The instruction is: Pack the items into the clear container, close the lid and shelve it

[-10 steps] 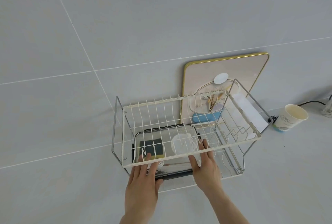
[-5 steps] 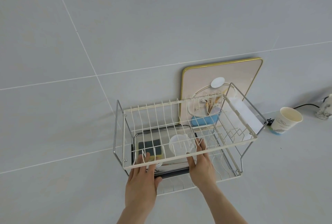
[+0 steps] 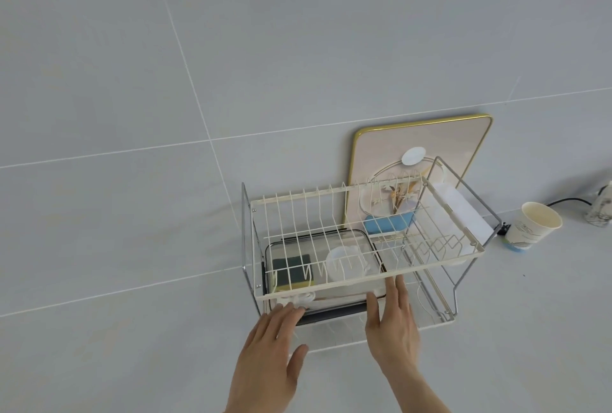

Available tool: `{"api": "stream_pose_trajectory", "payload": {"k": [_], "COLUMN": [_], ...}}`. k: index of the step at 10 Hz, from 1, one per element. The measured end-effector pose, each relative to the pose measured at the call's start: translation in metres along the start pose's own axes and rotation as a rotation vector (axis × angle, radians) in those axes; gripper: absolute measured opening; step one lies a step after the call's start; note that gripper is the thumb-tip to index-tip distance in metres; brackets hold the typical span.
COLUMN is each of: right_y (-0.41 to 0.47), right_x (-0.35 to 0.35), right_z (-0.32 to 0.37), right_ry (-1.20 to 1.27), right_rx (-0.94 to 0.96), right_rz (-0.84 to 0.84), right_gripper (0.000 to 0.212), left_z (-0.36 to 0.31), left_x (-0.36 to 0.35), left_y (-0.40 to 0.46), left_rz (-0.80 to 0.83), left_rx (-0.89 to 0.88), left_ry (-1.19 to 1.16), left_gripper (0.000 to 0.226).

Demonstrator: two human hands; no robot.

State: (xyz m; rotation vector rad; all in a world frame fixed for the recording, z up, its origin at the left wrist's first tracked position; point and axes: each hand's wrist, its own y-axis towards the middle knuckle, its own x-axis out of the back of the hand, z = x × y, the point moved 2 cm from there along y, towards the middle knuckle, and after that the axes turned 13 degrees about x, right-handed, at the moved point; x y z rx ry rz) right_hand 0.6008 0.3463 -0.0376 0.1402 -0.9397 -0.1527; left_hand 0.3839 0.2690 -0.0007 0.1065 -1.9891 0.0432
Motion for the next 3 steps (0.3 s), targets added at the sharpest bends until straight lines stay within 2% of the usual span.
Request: {"api": "stream_pose_trajectory", "payload": {"k": [2, 3], "right_y": [-0.048, -0.066], "right_x": [-0.001, -0.008], "right_z": [0.016, 0.034], "right_ry": [-0.068, -0.123], "right_rx": [0.039, 0.125], "right_rz": [-0.012, -0.036], "right_gripper": [0.066, 0.068], "left_z": [0.044, 0.074], "left_x": [0.030, 0.054], "left_y": [-0.028, -0.036], "left_rz": [-0.134, -0.106], "left_rx": [-0.068, 0.032], "left_ry": [-0.034, -0.039], "left_gripper": [0.035, 0.036]}}
